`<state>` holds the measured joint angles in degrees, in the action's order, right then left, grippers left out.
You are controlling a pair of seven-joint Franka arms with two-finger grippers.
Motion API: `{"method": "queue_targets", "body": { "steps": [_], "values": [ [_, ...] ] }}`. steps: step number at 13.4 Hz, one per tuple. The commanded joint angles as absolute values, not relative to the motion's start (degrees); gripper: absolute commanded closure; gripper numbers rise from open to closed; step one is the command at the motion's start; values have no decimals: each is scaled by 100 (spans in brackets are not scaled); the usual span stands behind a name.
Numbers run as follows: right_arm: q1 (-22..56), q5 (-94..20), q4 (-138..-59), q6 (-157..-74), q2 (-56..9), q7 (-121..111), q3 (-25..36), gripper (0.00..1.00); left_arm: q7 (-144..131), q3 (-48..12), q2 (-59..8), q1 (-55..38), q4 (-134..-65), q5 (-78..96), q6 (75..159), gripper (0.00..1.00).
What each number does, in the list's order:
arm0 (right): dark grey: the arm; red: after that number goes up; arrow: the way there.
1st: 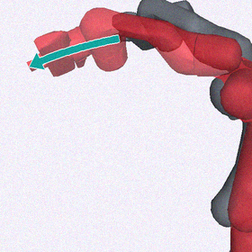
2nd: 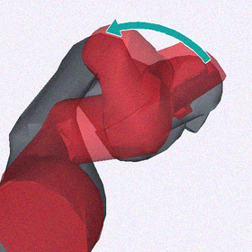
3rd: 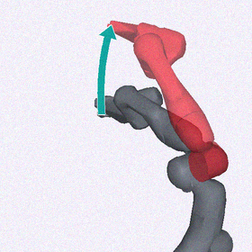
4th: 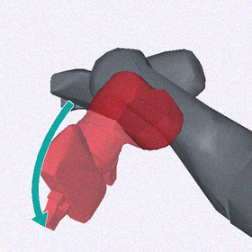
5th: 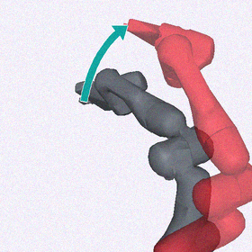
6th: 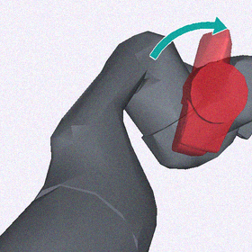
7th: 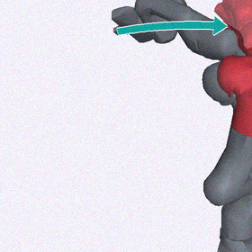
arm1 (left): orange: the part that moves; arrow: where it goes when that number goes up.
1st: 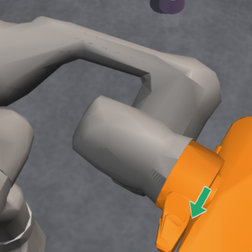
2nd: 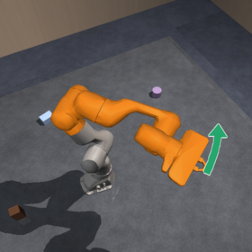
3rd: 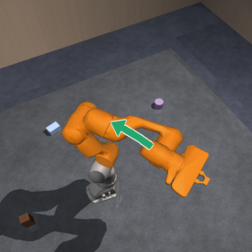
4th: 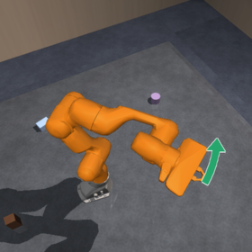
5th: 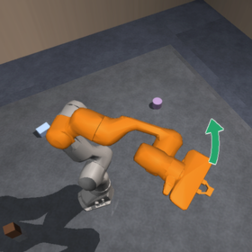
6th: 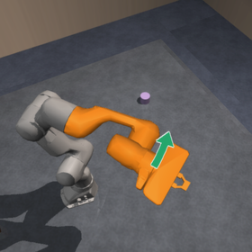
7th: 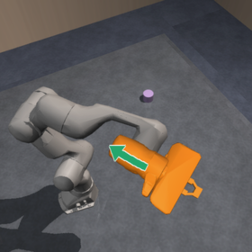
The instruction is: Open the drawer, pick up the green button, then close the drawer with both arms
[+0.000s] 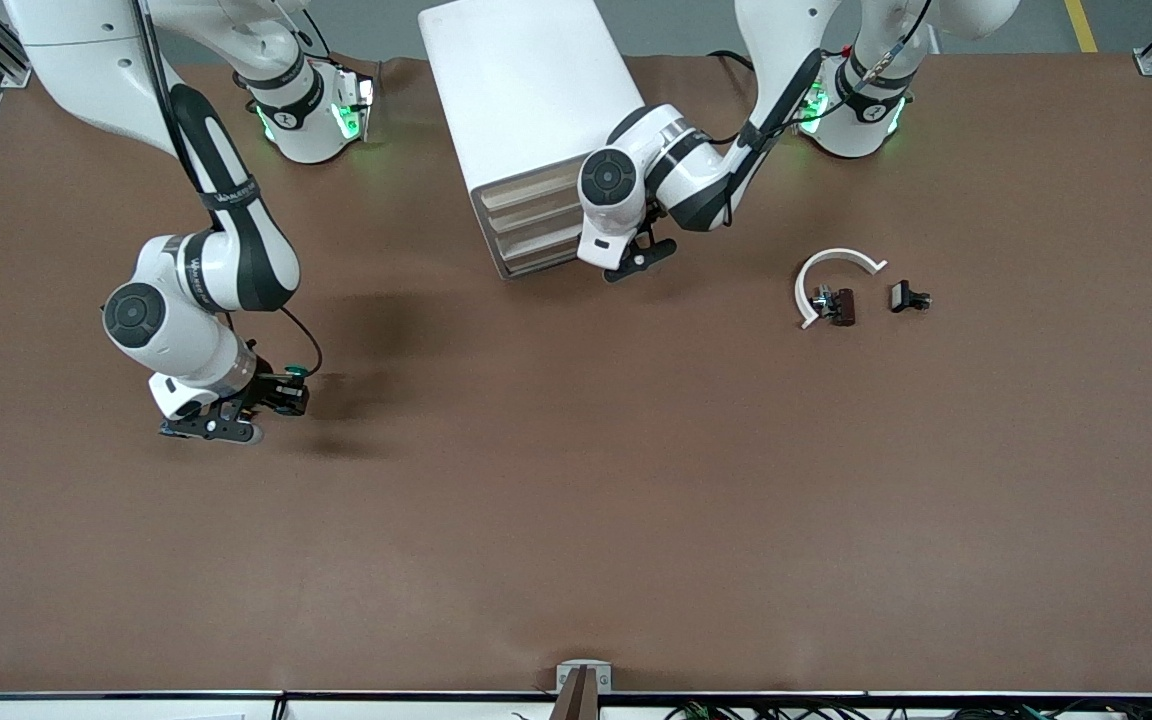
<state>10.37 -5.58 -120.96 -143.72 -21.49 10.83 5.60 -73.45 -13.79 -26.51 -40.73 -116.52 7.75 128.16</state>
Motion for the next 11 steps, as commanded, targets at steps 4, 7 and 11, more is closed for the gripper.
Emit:
{"method": "queue_targets", "body": {
  "steps": [4,7,11],
  "values": [
    [914,-449,-12086,-14678,-2320,1204,729,100,-6936,-1397,-2610,-2727,-10426,449,12070,0],
    [923,-316,-11787,-14660,-2522,1204,800,100,-6645,-1397,-2532,-2076,-9845,72,11463,0],
    [923,-334,-11435,-14651,-2873,1291,791,100,-6487,-1397,-2075,-1242,-9493,-220,11014,0]
  ]
}}
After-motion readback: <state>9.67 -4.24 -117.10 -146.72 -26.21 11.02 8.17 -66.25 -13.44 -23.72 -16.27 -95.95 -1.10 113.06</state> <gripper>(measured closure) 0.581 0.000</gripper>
